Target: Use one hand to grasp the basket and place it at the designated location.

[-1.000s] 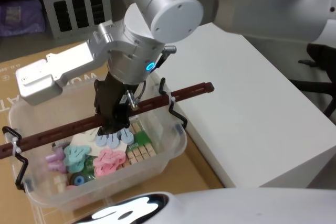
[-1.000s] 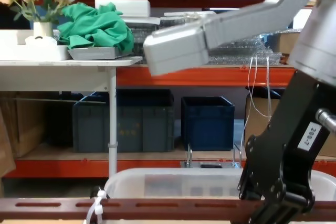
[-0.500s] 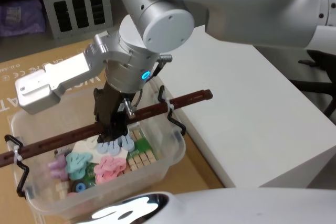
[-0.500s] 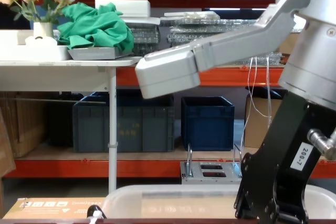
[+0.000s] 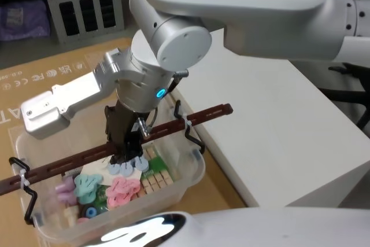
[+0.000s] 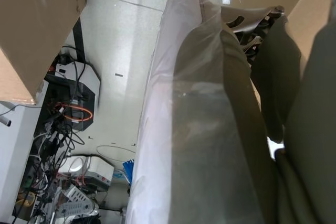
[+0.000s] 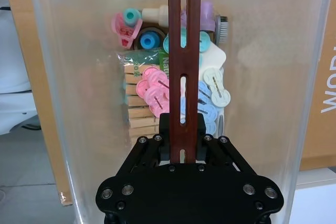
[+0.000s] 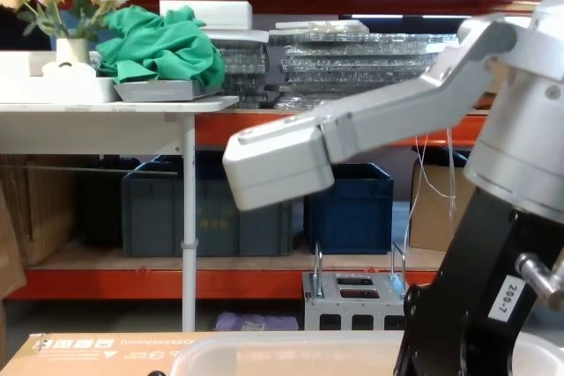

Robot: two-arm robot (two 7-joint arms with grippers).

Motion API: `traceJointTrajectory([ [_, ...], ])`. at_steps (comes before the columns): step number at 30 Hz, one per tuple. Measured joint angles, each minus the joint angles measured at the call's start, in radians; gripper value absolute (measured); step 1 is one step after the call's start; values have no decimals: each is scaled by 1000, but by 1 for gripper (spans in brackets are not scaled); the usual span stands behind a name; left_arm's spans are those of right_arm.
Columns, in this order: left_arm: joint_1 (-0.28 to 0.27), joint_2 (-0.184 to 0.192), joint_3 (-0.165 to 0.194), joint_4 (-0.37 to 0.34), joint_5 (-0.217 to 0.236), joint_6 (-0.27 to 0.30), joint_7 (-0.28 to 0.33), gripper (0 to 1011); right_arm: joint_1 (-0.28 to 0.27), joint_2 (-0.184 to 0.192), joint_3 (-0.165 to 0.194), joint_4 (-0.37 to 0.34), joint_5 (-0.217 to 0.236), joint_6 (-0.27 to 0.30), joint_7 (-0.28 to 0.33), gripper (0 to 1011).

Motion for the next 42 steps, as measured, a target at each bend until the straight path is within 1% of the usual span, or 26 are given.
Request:
traceJointTrajectory([
  [9,0,0,0,0,0,0,0,0,-10,-4,-14,1,-32,1,-7,234],
  [12,0,0,0,0,0,0,0,0,-11,-6,-16,2,-36,10,-6,235],
  [14,0,0,0,0,0,0,0,0,-13,-5,-17,3,-32,11,-7,261],
  [15,0,0,0,0,0,0,0,0,-12,-5,-15,4,-30,11,-8,313],
  [16,0,0,0,0,0,0,0,0,-11,-4,-13,5,-28,11,-8,323],
  [18,0,0,0,0,0,0,0,0,-8,-2,-5,7,-18,10,-10,392],
  [19,0,0,0,0,0,0,0,0,-7,-1,-3,7,-16,10,-11,408],
  [20,0,0,0,0,0,0,0,0,-6,0,1,7,-14,10,-12,454],
  [21,0,0,0,0,0,0,0,0,-4,1,3,7,-12,11,-13,467],
  [24,0,0,0,0,0,0,0,0,0,7,17,10,2,12,-15,593],
  [25,0,0,0,0,0,0,0,0,0,7,17,10,2,12,-15,593],
  [29,0,0,0,0,0,0,0,0,7,19,34,5,21,7,-16,735],
  [30,0,0,0,0,0,0,0,0,10,25,40,1,28,5,-16,751],
  [31,0,0,0,0,0,0,0,0,11,28,43,0,32,3,-16,804],
  [32,0,0,0,0,0,0,0,0,13,31,47,-1,37,2,-16,826],
  [33,0,0,0,0,0,0,0,0,14,34,51,-2,43,0,-17,880],
  [34,0,0,0,0,0,0,0,0,18,41,60,-5,57,-3,-17,897],
  [36,0,0,0,0,0,0,0,0,22,48,70,-7,70,-7,-17,926],
  [37,0,0,0,0,0,0,0,0,26,56,79,-10,82,-13,-17,970],
  [38,0,0,0,0,0,0,0,0,27,59,84,-12,88,-15,-16,988],
  [42,0,0,0,0,0,0,0,0,35,77,106,-20,114,-27,-17,1001],
])
